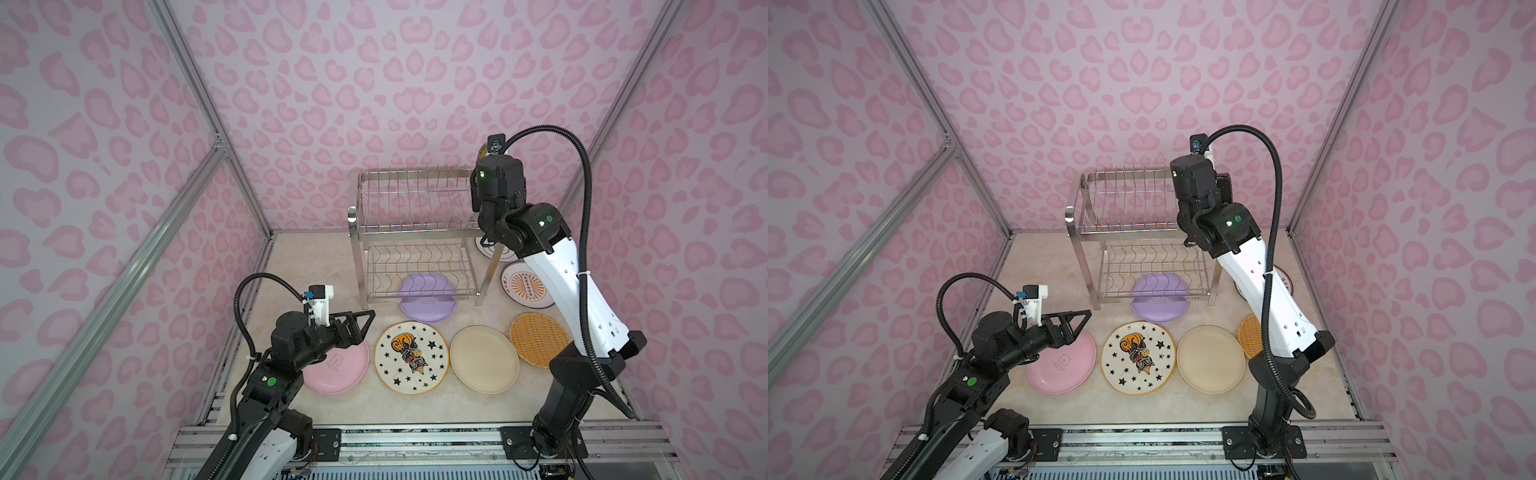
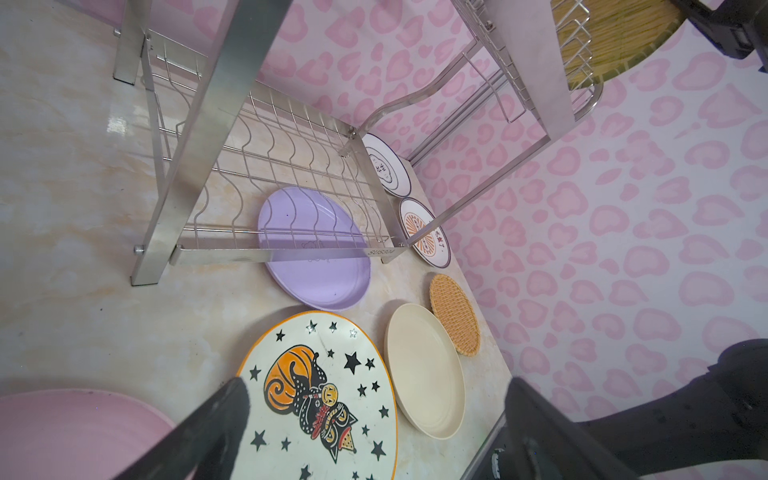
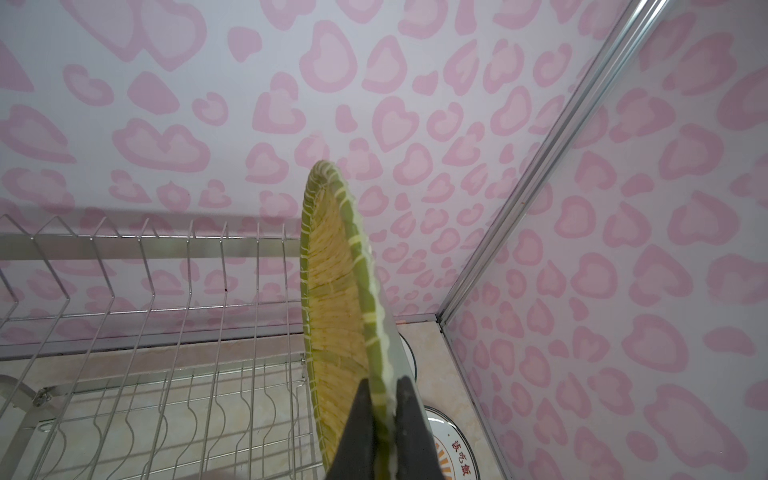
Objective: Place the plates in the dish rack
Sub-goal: 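Lower the tray upright into the top rack slots with the right gripper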
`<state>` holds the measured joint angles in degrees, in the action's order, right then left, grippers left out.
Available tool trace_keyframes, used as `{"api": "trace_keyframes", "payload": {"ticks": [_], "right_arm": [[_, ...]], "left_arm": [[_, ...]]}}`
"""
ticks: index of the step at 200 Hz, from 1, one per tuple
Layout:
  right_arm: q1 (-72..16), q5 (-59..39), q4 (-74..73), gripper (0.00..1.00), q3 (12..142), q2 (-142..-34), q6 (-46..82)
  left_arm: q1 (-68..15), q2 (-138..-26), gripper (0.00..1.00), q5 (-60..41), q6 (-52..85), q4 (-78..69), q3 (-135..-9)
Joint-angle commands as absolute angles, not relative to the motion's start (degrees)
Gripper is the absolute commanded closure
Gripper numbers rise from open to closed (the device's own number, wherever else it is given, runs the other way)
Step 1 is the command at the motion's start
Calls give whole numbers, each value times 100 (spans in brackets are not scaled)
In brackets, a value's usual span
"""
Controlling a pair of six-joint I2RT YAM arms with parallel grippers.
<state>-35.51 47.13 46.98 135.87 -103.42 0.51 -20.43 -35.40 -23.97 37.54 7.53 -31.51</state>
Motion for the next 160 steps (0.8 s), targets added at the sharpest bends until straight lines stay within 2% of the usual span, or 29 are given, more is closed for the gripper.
{"api": "trace_keyframes", "payload": {"ticks": [1,96,160], "right_arm": [[-3544,4922,4438,100,13865,-10479,-157],[-3224,4329,4621,100,13533,-10485,290],[-3174,4285,4655,100,13443,-10650,417]], "left_arm": [[-2043,-3575,2,-2363,3691,612,-3202],[-2040,-3612,2,-2426,3746,610,-3286],[-2046,-3396,2,-2809,3836,484,-3391]]}}
